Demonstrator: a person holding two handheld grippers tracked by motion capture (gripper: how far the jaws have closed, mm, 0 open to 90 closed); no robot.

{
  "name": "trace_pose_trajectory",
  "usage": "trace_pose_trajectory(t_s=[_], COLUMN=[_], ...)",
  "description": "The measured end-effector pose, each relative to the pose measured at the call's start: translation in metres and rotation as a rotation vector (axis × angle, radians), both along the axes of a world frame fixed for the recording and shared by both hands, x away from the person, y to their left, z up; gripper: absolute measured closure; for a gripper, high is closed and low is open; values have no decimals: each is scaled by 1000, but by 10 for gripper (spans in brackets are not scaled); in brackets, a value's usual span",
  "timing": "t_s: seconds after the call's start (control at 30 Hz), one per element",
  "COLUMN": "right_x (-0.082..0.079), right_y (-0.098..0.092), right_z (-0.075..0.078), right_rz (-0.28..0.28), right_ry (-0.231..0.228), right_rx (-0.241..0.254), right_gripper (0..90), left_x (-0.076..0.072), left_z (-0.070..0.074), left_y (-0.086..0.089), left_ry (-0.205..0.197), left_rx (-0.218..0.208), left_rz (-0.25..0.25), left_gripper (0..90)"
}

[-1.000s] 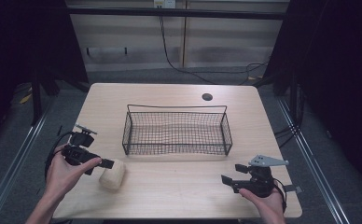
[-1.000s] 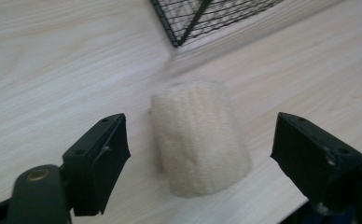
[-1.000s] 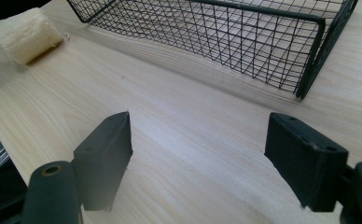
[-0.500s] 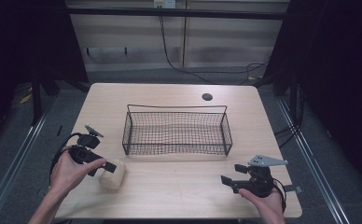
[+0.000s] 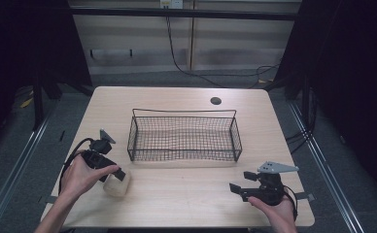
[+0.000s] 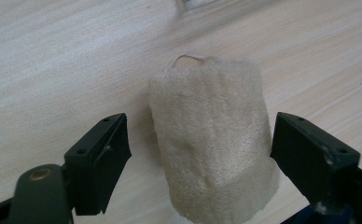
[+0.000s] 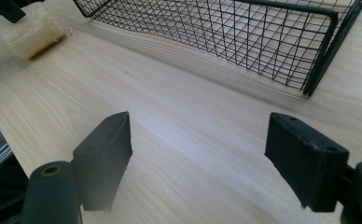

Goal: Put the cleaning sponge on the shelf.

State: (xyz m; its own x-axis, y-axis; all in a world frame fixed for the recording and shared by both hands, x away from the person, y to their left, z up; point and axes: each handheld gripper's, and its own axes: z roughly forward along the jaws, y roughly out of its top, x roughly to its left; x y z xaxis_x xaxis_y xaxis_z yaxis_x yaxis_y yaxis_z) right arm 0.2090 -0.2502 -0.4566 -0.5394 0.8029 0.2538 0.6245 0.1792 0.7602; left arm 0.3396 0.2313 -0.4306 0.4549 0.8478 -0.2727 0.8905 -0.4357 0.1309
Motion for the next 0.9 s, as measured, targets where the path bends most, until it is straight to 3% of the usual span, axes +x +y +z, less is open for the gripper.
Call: trace_pose_trajectory(t_s=[0.27,0.37,0.6,0.9], right_x=[1,1,1,1], right_y=[1,1,1,2], right_z=[-1,-1,-1,-1], right_rz=[8,8,12,11], right_ry=[10,10,10,14], right_rx=[-7,-5,-5,-4], right_gripper=[227,227,227,226], left_x=[0,-1,-1,-1], left_z=[-10,-10,-16,-18], left_y=[-16,-21,-28,-31], left_ry=[45,35,39,42], left_rx=[63,88,141,154], left_rz=[-38,-54,-81,-98], left_gripper=[213,260,261,265])
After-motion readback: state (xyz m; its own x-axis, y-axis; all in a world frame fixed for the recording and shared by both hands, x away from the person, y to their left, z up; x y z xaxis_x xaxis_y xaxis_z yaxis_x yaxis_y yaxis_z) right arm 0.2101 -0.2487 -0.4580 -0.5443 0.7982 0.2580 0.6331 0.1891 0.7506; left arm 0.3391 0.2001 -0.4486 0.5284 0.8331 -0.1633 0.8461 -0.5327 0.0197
